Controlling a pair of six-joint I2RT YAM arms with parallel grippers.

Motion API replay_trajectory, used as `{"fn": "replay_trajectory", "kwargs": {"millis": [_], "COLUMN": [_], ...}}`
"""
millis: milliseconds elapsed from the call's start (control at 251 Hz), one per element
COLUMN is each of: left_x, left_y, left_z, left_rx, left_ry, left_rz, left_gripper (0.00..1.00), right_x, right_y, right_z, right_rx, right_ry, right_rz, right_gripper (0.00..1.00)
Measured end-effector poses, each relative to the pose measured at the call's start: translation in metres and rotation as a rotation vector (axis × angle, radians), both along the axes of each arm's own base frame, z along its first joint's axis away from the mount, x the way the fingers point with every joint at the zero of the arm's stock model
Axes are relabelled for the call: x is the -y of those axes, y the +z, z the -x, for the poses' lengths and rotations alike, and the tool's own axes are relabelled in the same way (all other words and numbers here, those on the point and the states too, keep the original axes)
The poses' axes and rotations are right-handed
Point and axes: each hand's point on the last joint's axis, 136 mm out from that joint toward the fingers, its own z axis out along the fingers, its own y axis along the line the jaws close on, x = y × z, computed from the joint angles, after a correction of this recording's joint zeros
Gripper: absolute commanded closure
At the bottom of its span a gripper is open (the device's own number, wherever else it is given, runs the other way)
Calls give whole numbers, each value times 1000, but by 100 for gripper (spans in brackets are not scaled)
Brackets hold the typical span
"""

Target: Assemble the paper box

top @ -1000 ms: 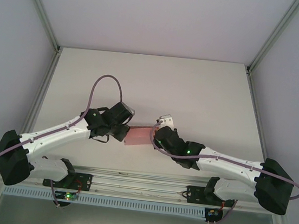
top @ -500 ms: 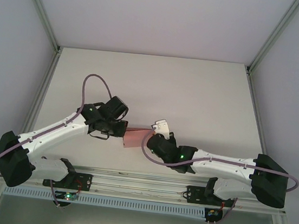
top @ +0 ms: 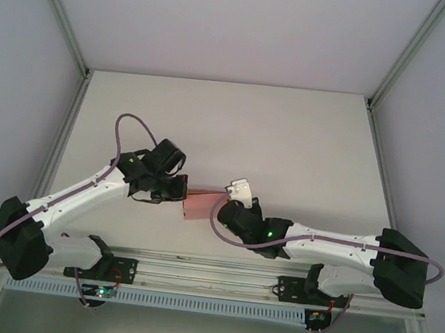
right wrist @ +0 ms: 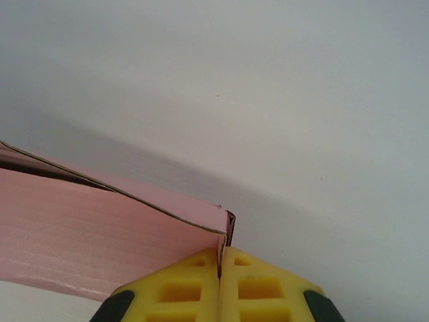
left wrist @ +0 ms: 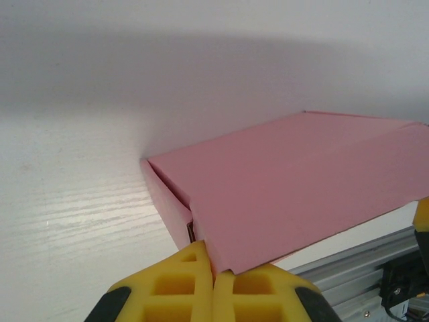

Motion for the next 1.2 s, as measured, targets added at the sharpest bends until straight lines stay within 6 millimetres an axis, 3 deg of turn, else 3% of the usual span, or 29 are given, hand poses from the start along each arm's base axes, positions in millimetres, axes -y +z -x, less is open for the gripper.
{"fn": "replay_trajectory", "kwargs": {"millis": [587,758,826,882,914,1042,1197], "left_x": [-1,-1,0,3,3,5,5], "left_y": [-20,-23,-23,-23,-22,-21,-21], "left_z": [-2,-1,-1,-2,-3,-3,-3], "left_rx": [379,484,500,513,520,535,542], "left_ry": [-145,-143,-141,-142,-141,-142,-141], "left_rz": [-111,-178,-191,-195,-197,-208,-216], "left_gripper": [100,100,100,100,100,100,100], "right_x": [1,0,-1,-2,-2,5,18], "right_y": [-2,-2,0,5,10,31,49], "right_z": [3,6,8,9,8,-1,-17], "right_rx": [27,7,-12,-24,-28,-29,-22], "right_ry": [13,24,33,43,40,5,-79], "right_rz": [-49,-81,-101,-133,-157,-272,-389], "right_gripper": [100,66,58,39,34,20,20]}}
